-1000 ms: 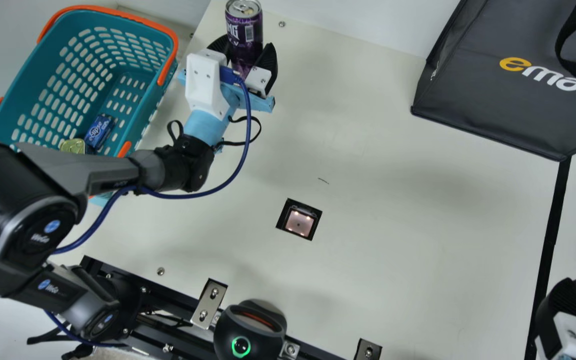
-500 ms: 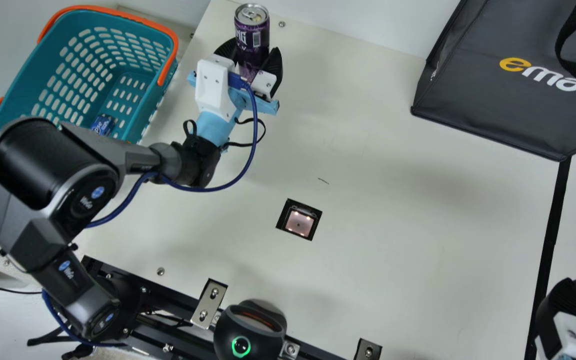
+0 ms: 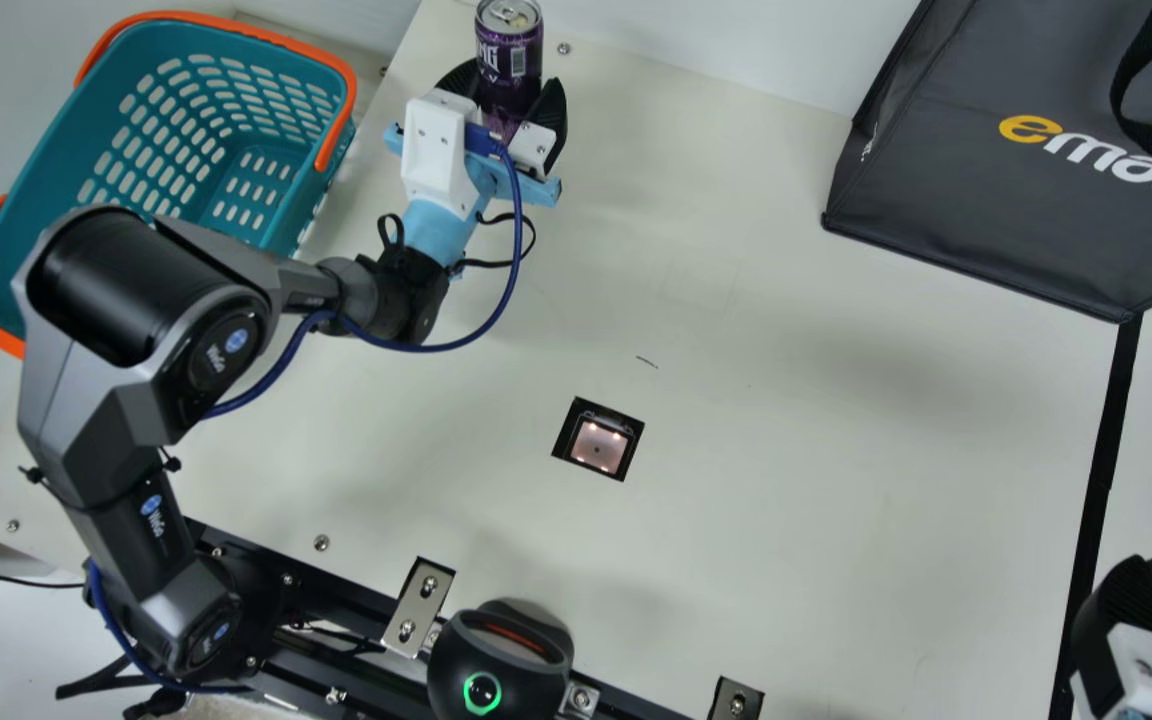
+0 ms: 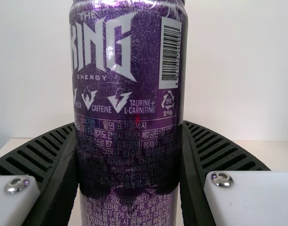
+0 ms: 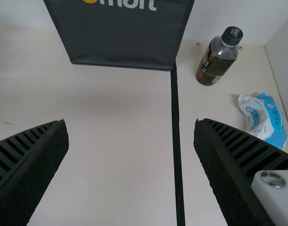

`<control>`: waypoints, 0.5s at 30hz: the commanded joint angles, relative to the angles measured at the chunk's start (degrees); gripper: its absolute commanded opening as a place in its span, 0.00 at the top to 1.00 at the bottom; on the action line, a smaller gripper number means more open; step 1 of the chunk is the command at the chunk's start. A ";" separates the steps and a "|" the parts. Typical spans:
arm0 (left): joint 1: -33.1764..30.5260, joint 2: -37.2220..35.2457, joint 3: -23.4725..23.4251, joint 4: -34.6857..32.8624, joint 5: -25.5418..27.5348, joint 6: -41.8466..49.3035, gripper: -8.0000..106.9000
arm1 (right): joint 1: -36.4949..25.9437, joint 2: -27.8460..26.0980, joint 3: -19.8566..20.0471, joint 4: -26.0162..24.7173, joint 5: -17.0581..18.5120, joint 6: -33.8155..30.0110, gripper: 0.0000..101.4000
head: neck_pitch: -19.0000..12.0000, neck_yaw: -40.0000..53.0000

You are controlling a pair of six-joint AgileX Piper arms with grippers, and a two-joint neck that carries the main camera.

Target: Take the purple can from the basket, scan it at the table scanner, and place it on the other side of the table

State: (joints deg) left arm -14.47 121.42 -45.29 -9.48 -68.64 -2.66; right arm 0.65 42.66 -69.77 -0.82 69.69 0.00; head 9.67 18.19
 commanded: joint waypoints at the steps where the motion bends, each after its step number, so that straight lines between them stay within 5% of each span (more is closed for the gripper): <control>1: 0.20 0.62 -1.22 0.14 0.48 -0.10 1.00 | 0.00 0.00 0.00 0.00 0.00 0.00 0.06 | -1.75 0.23; 15: 0.52 5.94 -7.43 0.62 1.65 -1.41 1.00 | 0.00 0.00 0.00 0.00 0.00 0.00 0.06 | -1.75 0.23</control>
State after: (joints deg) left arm -13.86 127.11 -52.67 -8.84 -66.71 -3.92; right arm 0.65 42.66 -69.77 -0.82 69.69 0.00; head 9.58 18.28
